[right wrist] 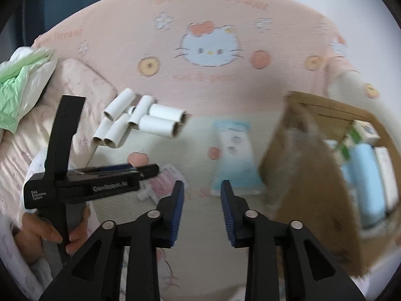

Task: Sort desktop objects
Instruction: 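Withdraw the open right gripper from the box back toward the tubes, then close the right gripper around another white cardboard tube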

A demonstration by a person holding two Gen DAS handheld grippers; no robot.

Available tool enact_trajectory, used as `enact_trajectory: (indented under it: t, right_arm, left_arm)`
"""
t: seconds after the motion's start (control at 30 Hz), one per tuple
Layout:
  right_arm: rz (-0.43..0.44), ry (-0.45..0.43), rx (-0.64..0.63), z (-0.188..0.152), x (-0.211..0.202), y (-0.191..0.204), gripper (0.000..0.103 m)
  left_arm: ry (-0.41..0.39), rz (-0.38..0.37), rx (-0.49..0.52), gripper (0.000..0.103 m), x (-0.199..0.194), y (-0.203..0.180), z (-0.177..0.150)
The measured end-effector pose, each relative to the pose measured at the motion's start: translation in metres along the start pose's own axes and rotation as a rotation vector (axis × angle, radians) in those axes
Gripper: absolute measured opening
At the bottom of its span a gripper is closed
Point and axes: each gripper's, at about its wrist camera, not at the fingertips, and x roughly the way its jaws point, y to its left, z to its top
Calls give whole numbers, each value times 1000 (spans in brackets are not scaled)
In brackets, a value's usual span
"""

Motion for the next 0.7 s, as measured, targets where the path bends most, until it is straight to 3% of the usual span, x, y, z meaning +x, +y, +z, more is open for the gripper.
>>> enact_trajectory:
  t: [0.07,0.13,0.2,0.37,0.7]
  right_arm:
    - [20,-8,-12,7,14,5,37]
    - [38,-10,-21,13,25,8,55]
    - [55,-12,-33,19,37,10,58]
    - [76,39,-58,27,68,11,59]
    - [131,144,9,49,129,4,59]
  left_arm:
    - [-19,-28,-59,66,-4,11,7]
    - [-41,-46,-125,66,-9,25,14]
    - [-57,-50,-182,66,-11,37,20]
    - [40,-129,-318,66,4,64,35]
    - [-55,26,-141,66,10,62,95]
